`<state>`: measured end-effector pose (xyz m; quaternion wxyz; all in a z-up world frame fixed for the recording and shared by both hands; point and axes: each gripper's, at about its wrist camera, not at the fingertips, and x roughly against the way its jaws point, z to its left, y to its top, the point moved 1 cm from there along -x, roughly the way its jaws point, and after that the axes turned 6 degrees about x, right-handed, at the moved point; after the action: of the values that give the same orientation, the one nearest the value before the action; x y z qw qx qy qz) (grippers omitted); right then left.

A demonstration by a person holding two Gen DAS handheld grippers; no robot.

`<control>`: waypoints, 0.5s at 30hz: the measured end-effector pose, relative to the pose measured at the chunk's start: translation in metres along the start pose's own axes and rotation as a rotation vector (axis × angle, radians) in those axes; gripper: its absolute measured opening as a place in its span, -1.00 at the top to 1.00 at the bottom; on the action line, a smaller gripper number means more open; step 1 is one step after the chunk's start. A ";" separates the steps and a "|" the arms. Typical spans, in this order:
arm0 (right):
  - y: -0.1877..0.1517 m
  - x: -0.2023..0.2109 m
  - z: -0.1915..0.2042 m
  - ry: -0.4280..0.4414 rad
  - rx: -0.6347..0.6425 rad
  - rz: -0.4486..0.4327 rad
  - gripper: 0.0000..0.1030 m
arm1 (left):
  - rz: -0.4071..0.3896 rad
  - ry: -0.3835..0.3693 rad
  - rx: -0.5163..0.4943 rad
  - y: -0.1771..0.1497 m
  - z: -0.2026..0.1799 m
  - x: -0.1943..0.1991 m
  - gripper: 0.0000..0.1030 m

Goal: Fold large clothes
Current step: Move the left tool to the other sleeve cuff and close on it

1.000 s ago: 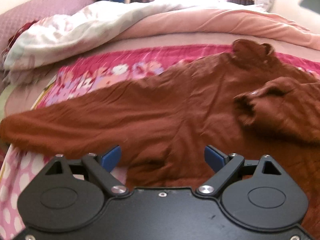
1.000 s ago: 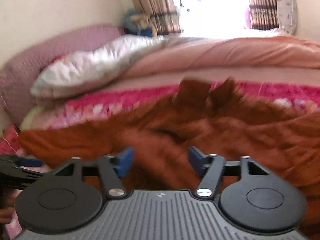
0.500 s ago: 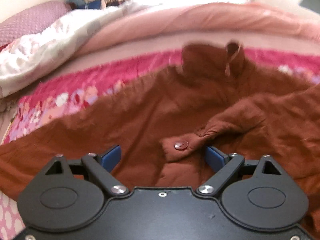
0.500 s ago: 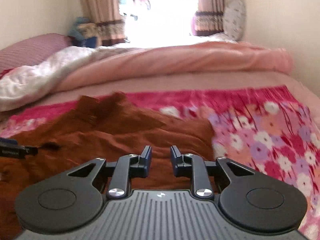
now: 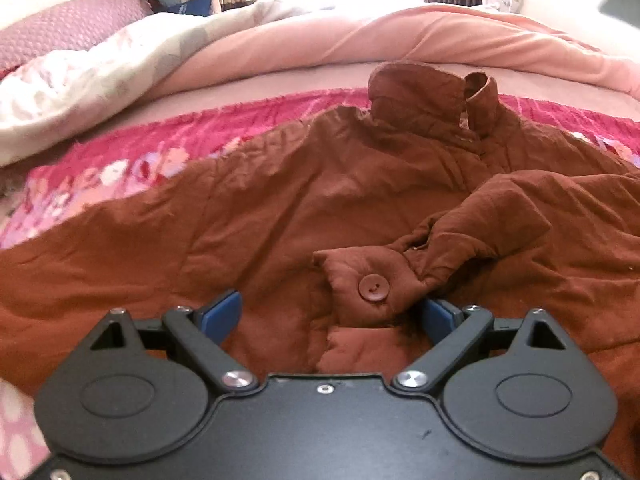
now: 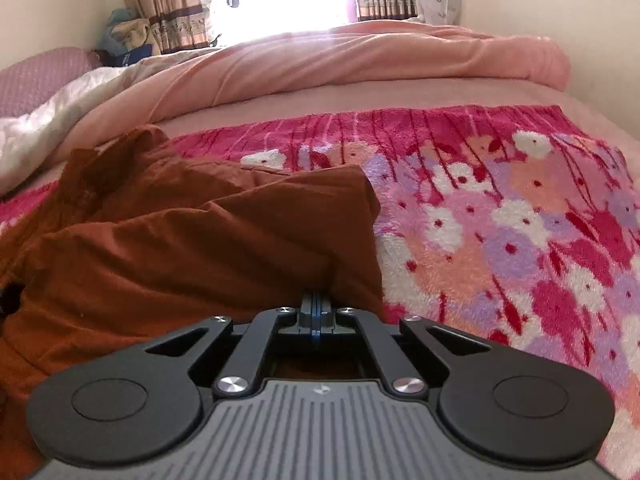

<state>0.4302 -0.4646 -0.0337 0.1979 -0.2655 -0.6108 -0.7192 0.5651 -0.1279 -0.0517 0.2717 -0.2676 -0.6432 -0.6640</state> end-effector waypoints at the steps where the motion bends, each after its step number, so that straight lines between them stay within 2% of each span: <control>1: 0.000 0.014 0.000 0.010 -0.003 -0.021 0.93 | -0.002 0.009 -0.008 0.001 0.002 0.007 -0.87; 5: -0.010 0.061 0.004 0.059 0.038 -0.044 0.89 | -0.030 0.009 -0.058 -0.007 0.005 0.032 -0.84; 9: -0.029 0.062 0.007 0.081 0.059 0.051 0.90 | -0.018 0.035 -0.131 -0.028 0.003 0.019 -0.88; 12: -0.045 0.040 0.007 0.066 0.042 0.124 1.00 | -0.036 -0.004 -0.060 -0.034 0.012 0.005 -0.91; 15: -0.048 0.034 0.012 0.055 0.018 0.101 1.00 | -0.020 -0.019 -0.019 -0.030 0.017 0.000 -0.91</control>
<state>0.3755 -0.4434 -0.0486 0.2528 -0.2743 -0.5977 -0.7096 0.5440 -0.1107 -0.0724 0.2563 -0.2700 -0.6421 -0.6702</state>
